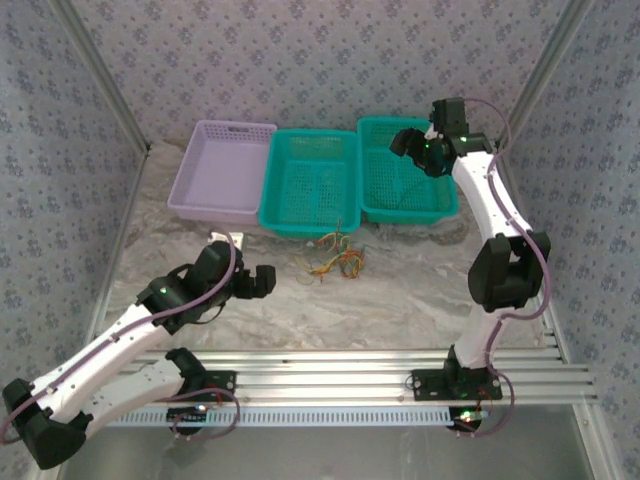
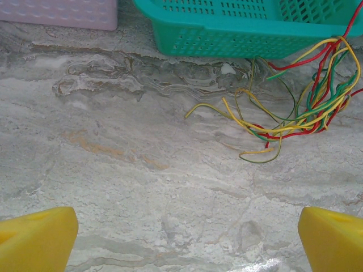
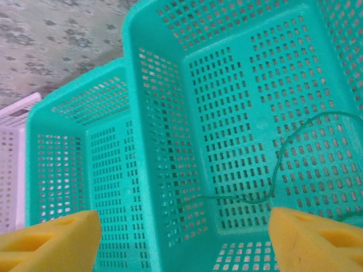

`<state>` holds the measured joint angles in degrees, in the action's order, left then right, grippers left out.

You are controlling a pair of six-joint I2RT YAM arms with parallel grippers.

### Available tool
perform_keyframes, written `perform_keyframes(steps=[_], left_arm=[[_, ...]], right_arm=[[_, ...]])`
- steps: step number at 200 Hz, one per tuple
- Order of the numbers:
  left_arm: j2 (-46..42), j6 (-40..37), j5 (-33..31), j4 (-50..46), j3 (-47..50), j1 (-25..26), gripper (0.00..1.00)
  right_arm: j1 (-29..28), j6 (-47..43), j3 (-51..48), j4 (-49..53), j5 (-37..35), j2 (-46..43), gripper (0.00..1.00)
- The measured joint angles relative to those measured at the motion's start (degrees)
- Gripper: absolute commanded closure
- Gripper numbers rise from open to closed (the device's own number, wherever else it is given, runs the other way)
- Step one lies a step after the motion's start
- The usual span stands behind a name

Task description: Untangle the cables

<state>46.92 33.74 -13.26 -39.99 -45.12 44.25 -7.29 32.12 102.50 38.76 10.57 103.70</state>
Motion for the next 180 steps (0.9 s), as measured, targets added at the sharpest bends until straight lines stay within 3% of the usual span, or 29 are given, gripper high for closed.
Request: perform_keyframes(steps=[32,89,137,180], left_arm=[[0.0,0.0,0.0,0.0,0.0,0.0,0.00],[0.2,0.0,0.7,1.5,0.2,0.0,0.00],[0.4,0.0,1.5,2.8,0.7,0.0,0.00],[0.4,0.4,2.1,3.6,2.5,0.0,0.00]], right_arm=[[-3.7,-0.5,-6.2,-1.4,1.1,-8.0,0.19],[-20.3,-4.7,-23.8,-6.1,1.0,-22.9,0.23],[-27.4,-5.9,-33.1,-7.9,0.1,-23.7,0.25],[-28.6,-6.9,-33.6,-10.9,-1.7,-20.0,0.28]])
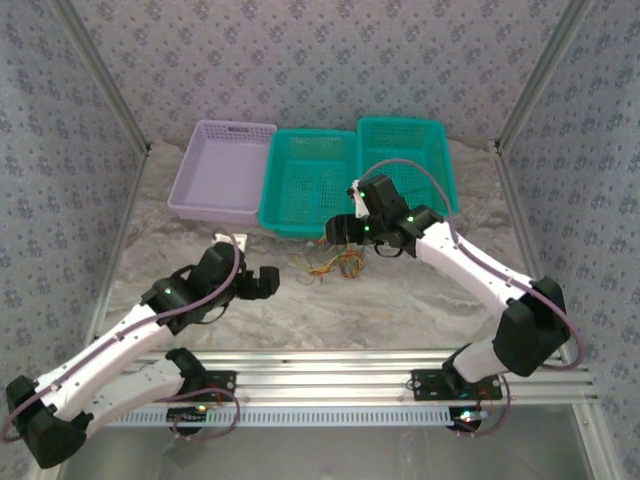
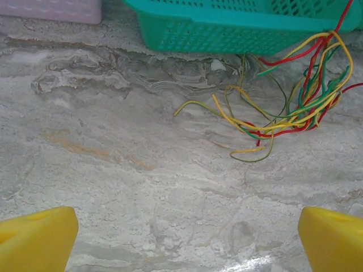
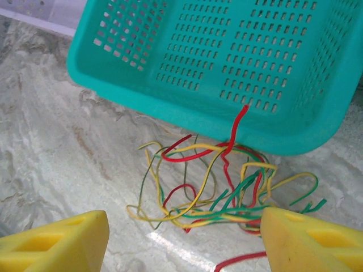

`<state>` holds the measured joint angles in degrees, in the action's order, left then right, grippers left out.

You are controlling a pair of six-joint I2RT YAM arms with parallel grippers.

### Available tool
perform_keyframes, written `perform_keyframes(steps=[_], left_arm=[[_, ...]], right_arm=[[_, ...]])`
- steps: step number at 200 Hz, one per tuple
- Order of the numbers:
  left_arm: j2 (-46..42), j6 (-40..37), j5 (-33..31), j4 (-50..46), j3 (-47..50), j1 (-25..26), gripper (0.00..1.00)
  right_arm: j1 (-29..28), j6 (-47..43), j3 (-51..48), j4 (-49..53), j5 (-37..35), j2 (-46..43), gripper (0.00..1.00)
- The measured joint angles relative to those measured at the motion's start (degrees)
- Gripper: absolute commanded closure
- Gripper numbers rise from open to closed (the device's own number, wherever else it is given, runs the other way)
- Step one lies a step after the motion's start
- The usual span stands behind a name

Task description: Untangle the cables

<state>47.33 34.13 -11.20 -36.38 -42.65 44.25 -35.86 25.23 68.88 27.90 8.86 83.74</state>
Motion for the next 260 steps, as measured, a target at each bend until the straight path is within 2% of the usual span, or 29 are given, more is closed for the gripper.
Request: perform_keyframes(steps=[92,168,229,243,260], left_arm=[[-0.5,0.3,0.1,0.5,0.5,0.0,0.00],[-0.4,1.4,1.2,2.0,1.8,0.0,0.00],[-0.4,2.0,1.4,2.4,2.7,0.0,0.00],[-0.4,2.0,1.4,2.4,2.7,0.0,0.00],[-0.4,2.1,1.4,2.4,2.8,0.0,0.00]], right_arm=[[-0.5,-2.8,3.7,-1.6,-4.2,9.7,0.38],[-0.8,-3.7,5.4,-2.7,-4.6,12.8,0.60],[-1.0,-3.7,5.6,-2.9,-4.6,14.3,0.60],[-1.0,-3.7,5.6,-3.0,-4.6,14.3,0.64],[-1.2,-3.7,5.6,-3.0,-4.6,14.4,0.63]])
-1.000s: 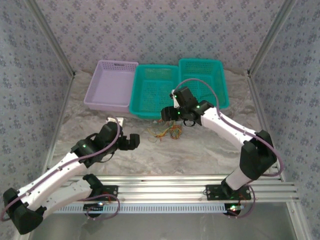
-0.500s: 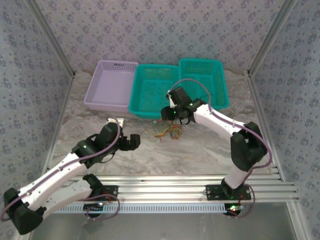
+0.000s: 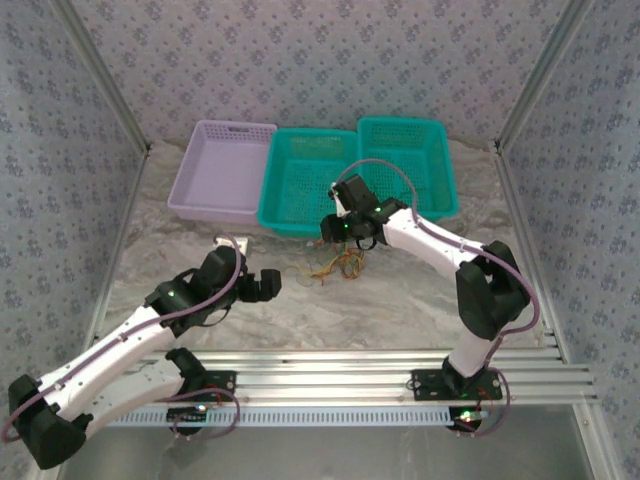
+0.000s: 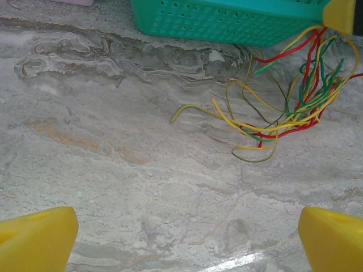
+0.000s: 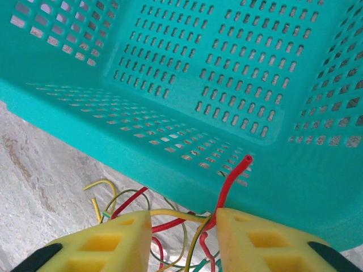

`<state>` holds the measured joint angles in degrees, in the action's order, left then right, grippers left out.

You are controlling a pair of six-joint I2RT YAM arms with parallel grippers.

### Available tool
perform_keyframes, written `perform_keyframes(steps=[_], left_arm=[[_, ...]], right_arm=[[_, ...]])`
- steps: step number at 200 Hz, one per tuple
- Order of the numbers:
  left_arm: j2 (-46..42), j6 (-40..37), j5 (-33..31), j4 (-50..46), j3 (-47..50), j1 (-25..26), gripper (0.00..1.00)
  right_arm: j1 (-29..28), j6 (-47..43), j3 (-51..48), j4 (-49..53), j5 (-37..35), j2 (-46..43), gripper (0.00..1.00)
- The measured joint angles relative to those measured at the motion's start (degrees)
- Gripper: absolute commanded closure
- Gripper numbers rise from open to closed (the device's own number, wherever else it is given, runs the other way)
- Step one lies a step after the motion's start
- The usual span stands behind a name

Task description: Untangle the cables

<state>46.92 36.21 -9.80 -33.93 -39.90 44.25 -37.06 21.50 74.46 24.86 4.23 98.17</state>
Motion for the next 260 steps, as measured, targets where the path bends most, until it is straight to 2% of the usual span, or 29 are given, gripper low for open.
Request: perform_keyframes(steps=[33,44,61,83,119,143,200,260], left_arm=[[0.0,0.2,0.0,0.0,0.0,0.0,0.00],[-0.2,0.3,0.0,0.0,0.0,0.0,0.00],[-0.9,0.5,0.0,0.2,0.6,0.0,0.00],[-1.4,0.5,0.0,0.2,1.6,0.0,0.00],[-1.4,0.5,0.0,0.6,1.9,0.0,0.00],[-0.6,0.5,0.0,1.1,1.9,0.0,0.00],[0.2,0.5,0.2,1.6,1.9,0.0,0.00],[0.1,0.5,0.2,2.1,2.1,0.1,0.00]], right_arm=[[-0.5,-0.2,0.1,0.1,-0.8,0.0,0.58],[-0.8,-0.2,0.0,0.1,-1.5,-0.2,0.54],[-1.1,-1.1,-2.0,-0.5,-2.4,-1.7,0.41],[-1.5,-1.6,-7.6,-1.9,-2.6,-7.9,0.36],[-1.8,-1.4,-13.3,-2.0,-3.4,-21.2,0.34],[-1.8,-1.0,-15.5,-1.8,-4.1,-26.4,0.33],[-3.3,-0.6,-23.0,-1.8,-7.3,-25.0,0.31],[-5.5,-3.6,-23.4,-7.2,-12.7,-21.7,0.33]])
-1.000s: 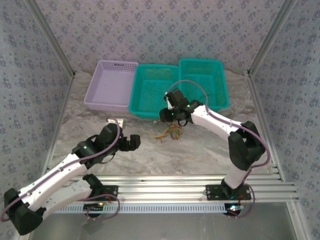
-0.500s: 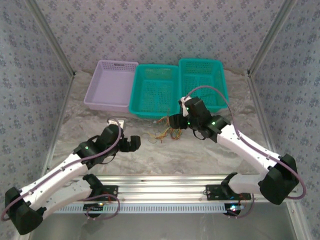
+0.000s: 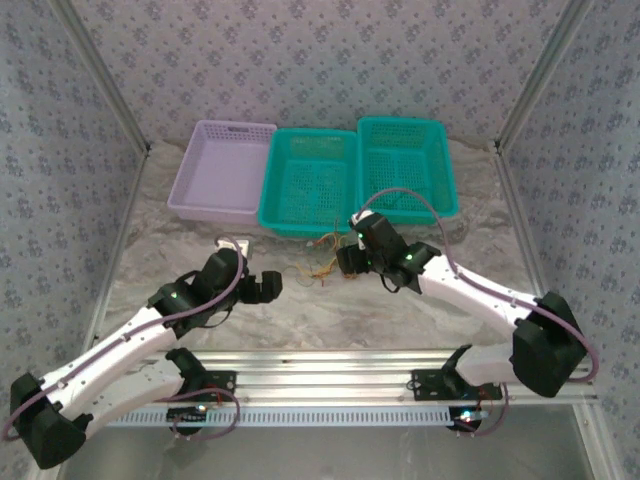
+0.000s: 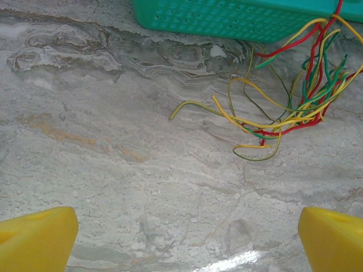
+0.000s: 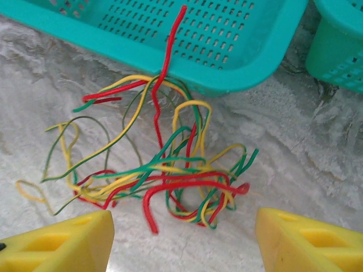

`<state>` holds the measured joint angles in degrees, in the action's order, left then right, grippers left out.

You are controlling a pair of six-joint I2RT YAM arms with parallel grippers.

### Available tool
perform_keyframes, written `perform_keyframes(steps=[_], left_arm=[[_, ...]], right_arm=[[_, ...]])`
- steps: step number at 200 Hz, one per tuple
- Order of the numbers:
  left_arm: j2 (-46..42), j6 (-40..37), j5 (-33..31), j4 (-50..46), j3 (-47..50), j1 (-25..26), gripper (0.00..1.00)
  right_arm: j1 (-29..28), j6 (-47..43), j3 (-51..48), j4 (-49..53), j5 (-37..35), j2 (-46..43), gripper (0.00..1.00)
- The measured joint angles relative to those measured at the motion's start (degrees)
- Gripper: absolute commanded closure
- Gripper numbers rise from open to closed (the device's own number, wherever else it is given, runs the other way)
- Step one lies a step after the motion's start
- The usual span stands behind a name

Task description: Untangle the cables

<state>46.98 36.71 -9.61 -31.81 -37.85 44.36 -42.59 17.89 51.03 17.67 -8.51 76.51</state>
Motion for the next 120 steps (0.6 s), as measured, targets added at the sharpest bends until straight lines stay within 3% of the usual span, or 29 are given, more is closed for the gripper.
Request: perform_keyframes(steps=[37,79,120], left_arm=[[0.0,0.0,0.0,0.4,0.2,0.0,0.00],[0.0,0.0,0.2,0.4,0.2,0.0,0.00],[0.0,0.0,0.7,0.4,0.2,0.3,0.00]], right_arm=[[0.0,-2.3,0.3,-1.8,-2.9,7.4,0.42],[0.0,-4.0,1.8,-3.1,-3.7,9.2,0.68],[-0.2,-4.3,3.2,-3.6,-3.7,8.3,0.72]])
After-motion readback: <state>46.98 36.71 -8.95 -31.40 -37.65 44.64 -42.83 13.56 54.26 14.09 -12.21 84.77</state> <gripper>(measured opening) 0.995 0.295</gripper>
